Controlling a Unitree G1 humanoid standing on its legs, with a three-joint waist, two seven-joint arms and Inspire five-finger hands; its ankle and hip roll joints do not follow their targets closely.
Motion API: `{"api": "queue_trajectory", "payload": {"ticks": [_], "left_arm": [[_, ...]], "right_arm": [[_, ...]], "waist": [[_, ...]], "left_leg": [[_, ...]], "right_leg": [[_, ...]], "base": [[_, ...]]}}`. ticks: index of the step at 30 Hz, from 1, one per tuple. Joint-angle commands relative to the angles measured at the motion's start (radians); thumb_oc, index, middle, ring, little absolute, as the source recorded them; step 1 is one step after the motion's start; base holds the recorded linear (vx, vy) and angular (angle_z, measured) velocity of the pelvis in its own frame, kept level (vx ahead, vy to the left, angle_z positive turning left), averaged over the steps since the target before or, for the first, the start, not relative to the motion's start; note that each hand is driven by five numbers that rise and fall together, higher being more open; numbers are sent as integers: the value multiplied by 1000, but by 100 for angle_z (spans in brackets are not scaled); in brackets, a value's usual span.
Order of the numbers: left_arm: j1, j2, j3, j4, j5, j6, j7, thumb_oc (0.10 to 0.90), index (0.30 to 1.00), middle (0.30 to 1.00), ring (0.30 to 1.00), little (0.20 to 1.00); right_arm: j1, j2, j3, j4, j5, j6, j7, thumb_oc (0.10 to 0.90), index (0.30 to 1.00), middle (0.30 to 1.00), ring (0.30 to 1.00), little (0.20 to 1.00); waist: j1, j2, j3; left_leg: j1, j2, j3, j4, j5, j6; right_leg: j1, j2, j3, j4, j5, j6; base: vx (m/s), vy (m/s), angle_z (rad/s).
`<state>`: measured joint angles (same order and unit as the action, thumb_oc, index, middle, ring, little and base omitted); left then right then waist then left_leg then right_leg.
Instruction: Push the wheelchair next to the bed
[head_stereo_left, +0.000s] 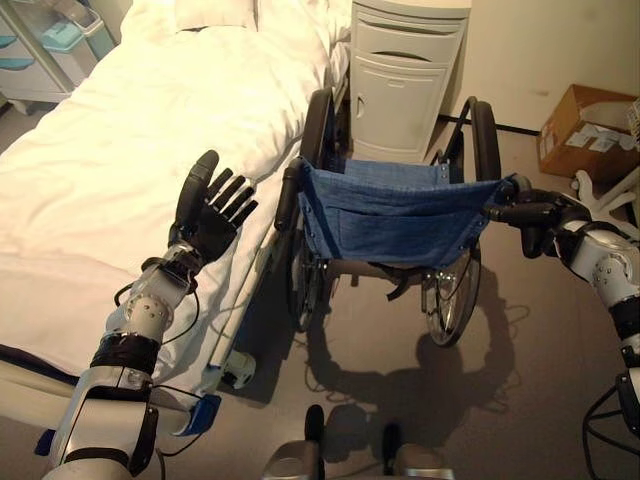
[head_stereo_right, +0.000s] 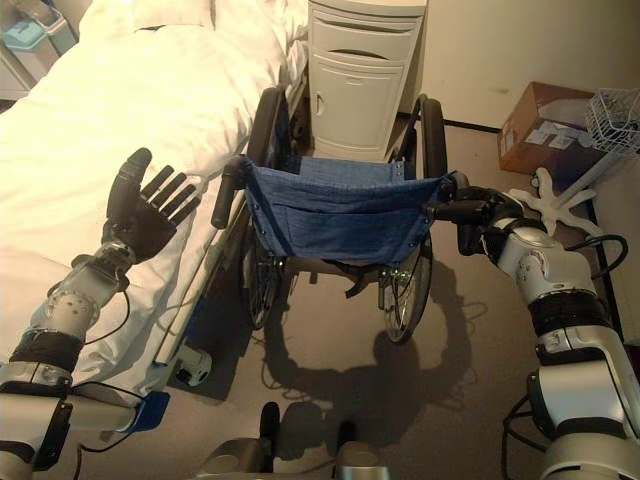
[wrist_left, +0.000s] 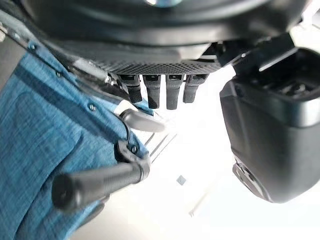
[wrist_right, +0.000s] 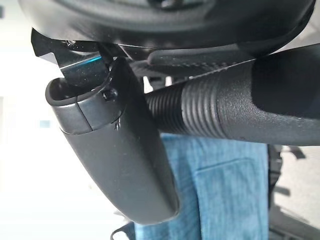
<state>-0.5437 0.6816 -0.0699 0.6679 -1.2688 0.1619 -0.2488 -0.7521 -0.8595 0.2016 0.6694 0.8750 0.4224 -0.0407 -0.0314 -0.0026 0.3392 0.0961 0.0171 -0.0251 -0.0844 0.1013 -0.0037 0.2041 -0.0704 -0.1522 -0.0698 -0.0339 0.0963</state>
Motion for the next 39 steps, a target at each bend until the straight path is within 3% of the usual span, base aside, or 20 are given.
{"api": "queue_trajectory", "payload": {"ticks": [1,7,13,18,21,25,27,30,33,39], "left_arm": [[15,62,45,23,-7,-71,-94,800,900,900,900,900],[50,52,50,35,3,-53,-131,800,900,900,900,900],[128,-19,47,-22,23,-72,-140,800,900,900,900,900],[222,-100,55,-70,65,-87,-137,800,900,900,900,900],[252,-109,64,-66,62,-77,-147,800,900,900,900,900],[277,-109,79,-44,46,-74,-192,800,900,900,900,900],[290,-113,84,-34,47,-77,-224,800,900,900,900,900],[302,-118,89,-23,53,-78,-260,800,900,900,900,900],[312,-125,93,-16,52,-70,-281,800,900,900,900,900],[322,-145,99,-8,62,-61,-296,800,900,900,900,900]], "right_arm": [[-4,-116,-51,-38,63,-171,23,800,900,900,900,900],[36,-138,-75,-33,21,-148,42,800,900,900,900,900],[124,-167,-109,-44,-198,-171,42,800,900,900,900,900],[246,-130,-196,-117,-211,-186,18,800,900,900,900,900],[300,-117,-245,-134,-108,-192,51,800,900,900,900,900],[360,-96,-328,-125,131,-179,149,800,900,900,900,900],[370,-78,-360,-109,351,-114,241,800,900,900,900,900],[385,-59,-394,-78,479,-66,293,800,900,900,900,900],[393,-51,-425,-32,570,-12,311,800,900,900,900,900],[420,-49,-462,28,529,-6,305,800,900,900,900,900]], "waist": [[27,-21,-171],[19,-24,-174],[16,-32,-165],[11,-34,-156],[5,-36,-152],[-4,-42,-151],[-6,-43,-152],[-4,-47,-156],[2,-51,-163],[2,-56,-169]], "left_leg": [[42,0,69,34,-123,-15],[42,0,79,33,-125,-13],[42,3,83,37,-126,-8],[43,4,85,37,-130,2],[46,6,90,38,-134,4],[45,6,102,38,-140,5],[45,7,106,38,-141,4],[45,7,109,41,-146,4],[46,8,110,38,-149,3],[45,9,113,40,-150,1]], "right_leg": [[-80,-23,35,97,6,5],[-86,-19,40,99,5,6],[-92,-16,44,107,6,6],[-97,-11,52,110,6,5],[-98,-10,55,113,4,5],[-104,-7,57,115,2,7],[-104,-6,56,114,1,6],[-104,-5,55,116,-2,8],[-103,-4,52,113,-3,9],[-106,-4,54,114,-2,10]], "base": [[-25,-7,3],[0,0,0],[0,0,0],[0,0,0],[0,0,0],[-15,1,-4],[-7,16,-12],[1,8,-4],[0,0,0],[0,0,0]]}}
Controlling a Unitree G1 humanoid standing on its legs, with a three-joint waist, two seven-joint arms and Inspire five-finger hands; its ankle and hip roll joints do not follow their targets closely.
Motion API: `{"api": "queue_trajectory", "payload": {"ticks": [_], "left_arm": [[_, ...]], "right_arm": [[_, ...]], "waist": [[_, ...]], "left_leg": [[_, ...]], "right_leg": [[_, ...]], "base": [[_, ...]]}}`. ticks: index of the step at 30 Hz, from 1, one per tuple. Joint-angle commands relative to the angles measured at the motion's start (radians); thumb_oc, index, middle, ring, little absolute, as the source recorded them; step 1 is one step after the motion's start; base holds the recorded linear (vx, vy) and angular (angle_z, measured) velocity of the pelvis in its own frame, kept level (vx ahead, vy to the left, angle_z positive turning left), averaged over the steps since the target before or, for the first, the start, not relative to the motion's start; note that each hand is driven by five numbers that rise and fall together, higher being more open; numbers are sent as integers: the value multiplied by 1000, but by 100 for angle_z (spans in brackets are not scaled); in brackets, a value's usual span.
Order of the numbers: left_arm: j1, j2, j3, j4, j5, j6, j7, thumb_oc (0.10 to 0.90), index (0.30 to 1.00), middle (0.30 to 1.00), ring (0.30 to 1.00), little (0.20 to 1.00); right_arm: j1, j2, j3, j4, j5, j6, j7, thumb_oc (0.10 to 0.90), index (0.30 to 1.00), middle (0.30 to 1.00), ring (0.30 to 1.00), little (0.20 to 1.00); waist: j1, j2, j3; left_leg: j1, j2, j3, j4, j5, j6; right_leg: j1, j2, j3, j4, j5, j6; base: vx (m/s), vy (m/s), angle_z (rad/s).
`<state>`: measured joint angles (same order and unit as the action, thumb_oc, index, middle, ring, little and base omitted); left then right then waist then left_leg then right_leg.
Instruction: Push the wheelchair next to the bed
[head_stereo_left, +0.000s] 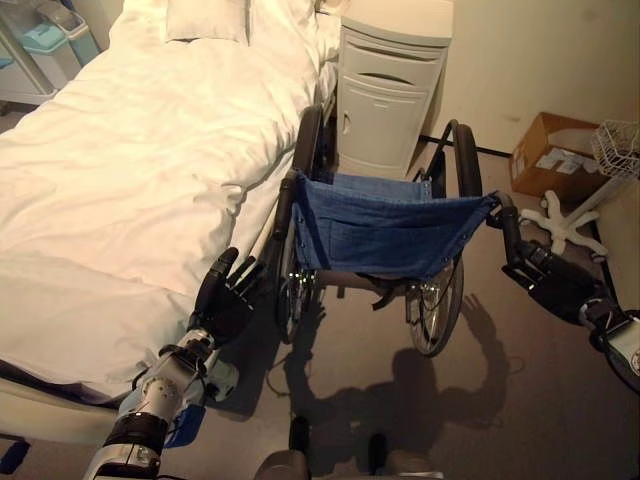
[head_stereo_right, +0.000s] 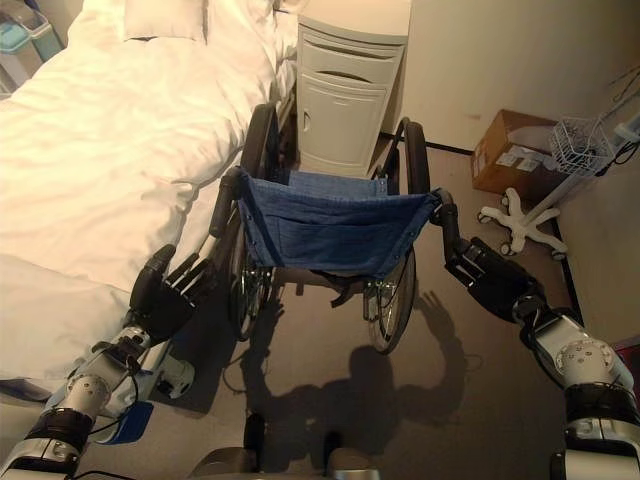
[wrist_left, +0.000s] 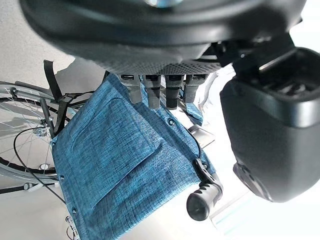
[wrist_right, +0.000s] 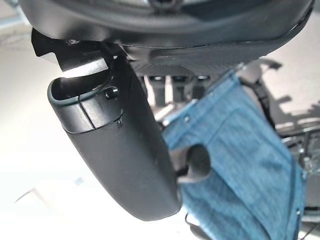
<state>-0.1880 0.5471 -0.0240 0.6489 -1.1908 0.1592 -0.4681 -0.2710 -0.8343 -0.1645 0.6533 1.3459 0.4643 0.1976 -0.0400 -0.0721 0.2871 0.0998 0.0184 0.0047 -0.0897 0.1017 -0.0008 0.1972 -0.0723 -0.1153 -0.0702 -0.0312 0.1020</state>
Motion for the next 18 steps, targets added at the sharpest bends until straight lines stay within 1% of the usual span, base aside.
{"api": "queue_trajectory", "payload": {"ticks": [1,4,7,8,9,10,13,14,15,17,18], "left_arm": [[-31,-15,57,9,-17,-57,-80,800,900,900,900,900],[-17,-31,60,4,-14,-66,-78,800,900,900,900,900],[1,-63,65,-1,-11,-87,-56,800,900,900,900,900],[2,-63,64,-2,-10,-87,-55,800,900,900,900,900],[14,-78,70,9,-4,-99,-33,800,900,900,900,900],[19,-84,71,14,0,-103,-32,800,900,900,900,900],[52,-118,83,51,61,-130,-25,800,900,900,900,900],[63,-126,83,65,70,-138,-26,800,900,900,900,900],[73,-141,82,82,97,-155,-20,800,900,900,900,900],[82,-159,80,110,119,-174,-16,800,900,900,900,900],[95,-186,71,133,156,-181,-5,800,900,900,900,900]], "right_arm": [[-48,-74,-105,57,44,-45,77,800,900,900,900,900],[-11,-63,-122,71,-3,-32,101,800,900,900,900,900],[36,-15,-128,84,-48,-35,151,800,900,900,900,900],[38,-14,-130,84,-49,-35,152,800,900,900,900,900],[72,28,-131,94,-87,-24,193,800,900,900,900,900],[81,39,-132,98,-102,-27,206,800,900,900,900,900],[130,124,-117,128,-172,-32,299,800,900,900,900,900],[145,154,-106,136,-195,-45,322,800,900,900,900,900],[158,190,-92,154,-248,-70,349,800,900,900,900,900],[173,233,-68,185,-300,-107,397,800,900,900,900,900],[191,296,-29,207,-361,-160,416,800,900,900,900,900]], "waist": [[10,13,-118],[6,12,-115],[6,14,-109],[6,13,-110],[5,15,-104],[5,15,-104],[5,19,-102],[5,20,-101],[7,22,-99],[8,25,-95],[11,27,-92]], "left_leg": [[42,8,84,45,-151,-2],[40,6,83,46,-151,-1],[37,5,81,46,-150,0],[37,5,81,46,-150,0],[35,3,80,47,-149,2],[34,3,80,47,-148,2],[31,4,79,47,-145,5],[30,4,78,48,-144,6],[27,3,77,50,-143,7],[26,4,76,51,-143,8],[24,2,72,55,-144,10]], "right_leg": [[-100,-1,18,115,-4,5],[-105,1,22,116,-2,5],[-109,1,24,117,0,5],[-110,1,24,117,0,5],[-112,1,23,118,2,6],[-113,1,22,117,2,6],[-116,1,20,117,2,5],[-117,1,19,118,1,5],[-118,1,17,118,1,5],[-120,0,14,121,-1,4],[-121,1,12,123,-2,2]], "base": [[0,0,0],[0,0,0],[0,0,0],[-7,-32,-3],[0,0,0],[-5,-30,-2],[0,0,0],[0,0,0],[0,0,0],[0,0,0],[0,0,0]]}}
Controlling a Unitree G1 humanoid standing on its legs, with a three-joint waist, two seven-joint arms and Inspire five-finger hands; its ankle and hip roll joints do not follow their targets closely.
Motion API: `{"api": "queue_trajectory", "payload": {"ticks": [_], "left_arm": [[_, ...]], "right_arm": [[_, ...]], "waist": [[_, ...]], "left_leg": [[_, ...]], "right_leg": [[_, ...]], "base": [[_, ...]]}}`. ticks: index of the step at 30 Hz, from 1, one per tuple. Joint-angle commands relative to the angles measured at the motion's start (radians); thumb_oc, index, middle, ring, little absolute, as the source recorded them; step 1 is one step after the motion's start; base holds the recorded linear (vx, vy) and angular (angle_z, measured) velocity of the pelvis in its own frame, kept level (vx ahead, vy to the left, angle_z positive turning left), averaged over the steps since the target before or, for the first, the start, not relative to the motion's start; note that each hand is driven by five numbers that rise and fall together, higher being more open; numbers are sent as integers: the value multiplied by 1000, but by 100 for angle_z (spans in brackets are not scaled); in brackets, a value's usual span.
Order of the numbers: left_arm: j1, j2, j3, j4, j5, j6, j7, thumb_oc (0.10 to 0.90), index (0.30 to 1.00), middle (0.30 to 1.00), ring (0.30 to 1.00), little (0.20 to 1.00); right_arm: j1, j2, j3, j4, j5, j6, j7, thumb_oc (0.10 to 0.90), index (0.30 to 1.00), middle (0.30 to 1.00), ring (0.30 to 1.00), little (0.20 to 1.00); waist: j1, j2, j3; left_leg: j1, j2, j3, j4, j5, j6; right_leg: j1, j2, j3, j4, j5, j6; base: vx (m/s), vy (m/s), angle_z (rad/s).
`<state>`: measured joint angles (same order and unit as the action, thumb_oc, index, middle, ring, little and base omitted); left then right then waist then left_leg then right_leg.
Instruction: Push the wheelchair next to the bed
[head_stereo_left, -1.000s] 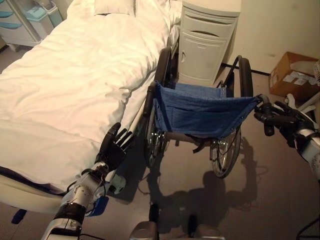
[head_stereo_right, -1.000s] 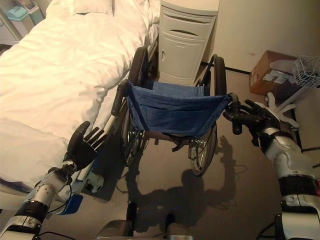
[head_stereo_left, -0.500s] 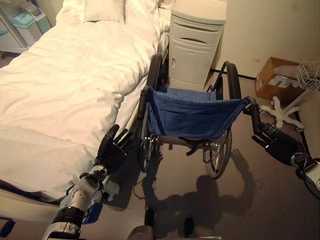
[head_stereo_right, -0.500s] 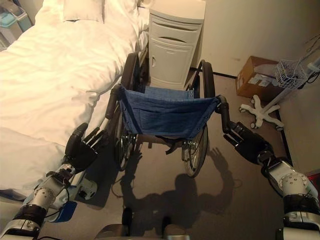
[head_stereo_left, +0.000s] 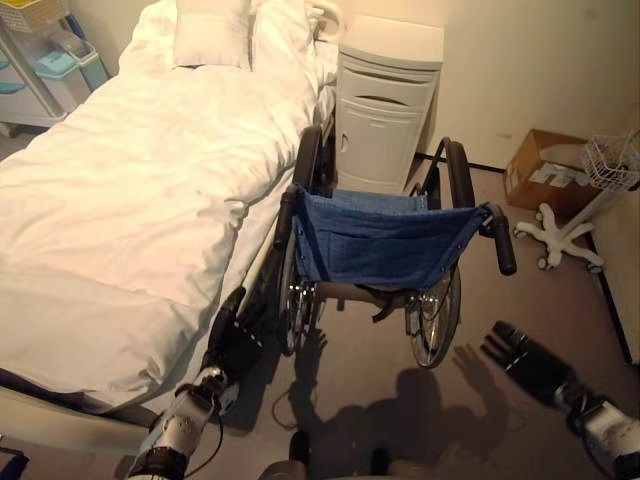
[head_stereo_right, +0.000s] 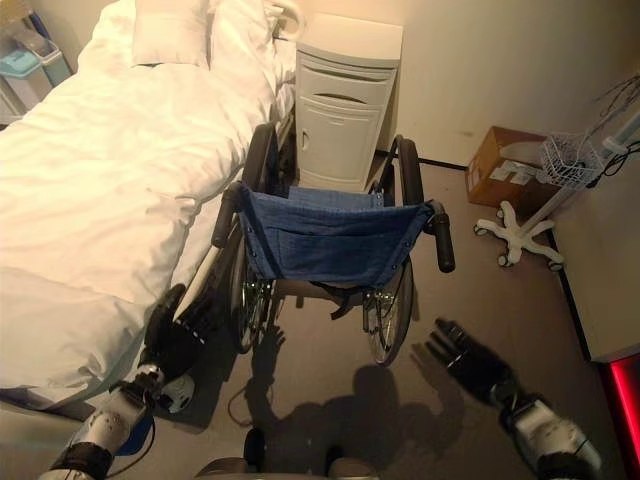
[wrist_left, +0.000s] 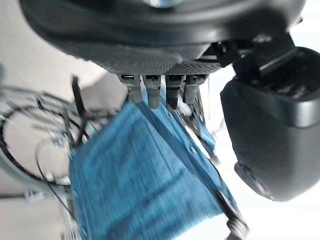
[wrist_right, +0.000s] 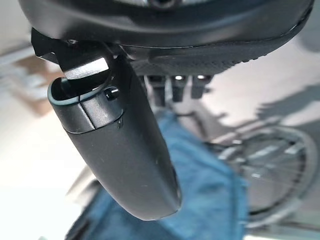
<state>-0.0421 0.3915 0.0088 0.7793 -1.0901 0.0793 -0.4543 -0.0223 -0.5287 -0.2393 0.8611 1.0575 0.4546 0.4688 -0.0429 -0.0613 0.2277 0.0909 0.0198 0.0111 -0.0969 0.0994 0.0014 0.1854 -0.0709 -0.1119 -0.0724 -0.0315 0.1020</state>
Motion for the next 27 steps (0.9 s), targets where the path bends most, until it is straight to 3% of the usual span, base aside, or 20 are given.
{"api": "queue_trajectory", "payload": {"ticks": [1,6,10,11,14,15,19,22,27], "left_arm": [[-41,-47,27,22,118,-127,-12,800,900,900,900,900],[-18,-89,-18,74,257,-186,19,800,900,900,900,900],[0,-125,-84,99,467,-281,92,800,900,900,900,900],[0,-138,-124,108,565,-327,134,800,900,900,900,900],[-1,-146,-168,121,663,-368,191,800,900,900,900,900],[-4,-151,-211,137,758,-395,241,800,900,900,900,900],[-13,-166,-291,169,926,-449,347,800,900,900,900,900],[-23,-165,-340,155,975,-480,409,800,900,900,900,900],[-35,-150,-378,120,1027,-507,439,800,900,900,900,900]], "right_arm": [[-49,24,71,18,-134,-191,138,800,900,900,900,900],[-35,140,160,67,-220,-344,33,800,900,900,900,900],[-37,243,235,52,-244,-534,-107,800,900,900,900,900],[-34,270,265,32,-296,-586,-164,800,900,900,900,900],[-30,290,306,19,-364,-670,-231,800,900,900,900,900],[-28,303,340,6,-451,-707,-298,800,900,900,900,900],[-27,310,425,12,-626,-730,-413,800,900,900,900,900],[-21,302,486,-7,-760,-737,-483,800,900,900,900,900],[-16,283,546,-57,-842,-712,-520,800,900,900,900,900]], "waist": [[16,19,-30],[23,30,-21],[29,48,-14],[26,58,-12],[21,67,-10],[14,74,-8],[1,91,-4],[-7,102,6],[-12,108,19]], "left_leg": [[30,0,63,66,-143,10],[28,-5,54,73,-145,14],[25,-9,47,81,-145,16],[22,-10,45,84,-144,16],[20,-12,46,87,-143,17],[19,-14,47,89,-142,17],[15,-18,50,90,-142,18],[6,-22,52,98,-141,16],[-12,-28,50,105,-140,17]], "right_leg": [[-111,-1,7,127,-4,1],[-111,1,8,129,-4,-4],[-109,3,10,132,-4,-11],[-112,3,12,134,-2,-12],[-115,4,16,140,-4,-14],[-117,5,20,144,-6,-15],[-123,7,24,151,-11,-18],[-132,5,26,160,-14,-21],[-155,3,27,175,-17,-24]], "base": [[0,0,0],[0,0,0],[1,14,0],[2,57,1],[-3,64,0],[-3,89,-2],[-6,89,-2],[-21,92,0],[-47,44,0]]}}
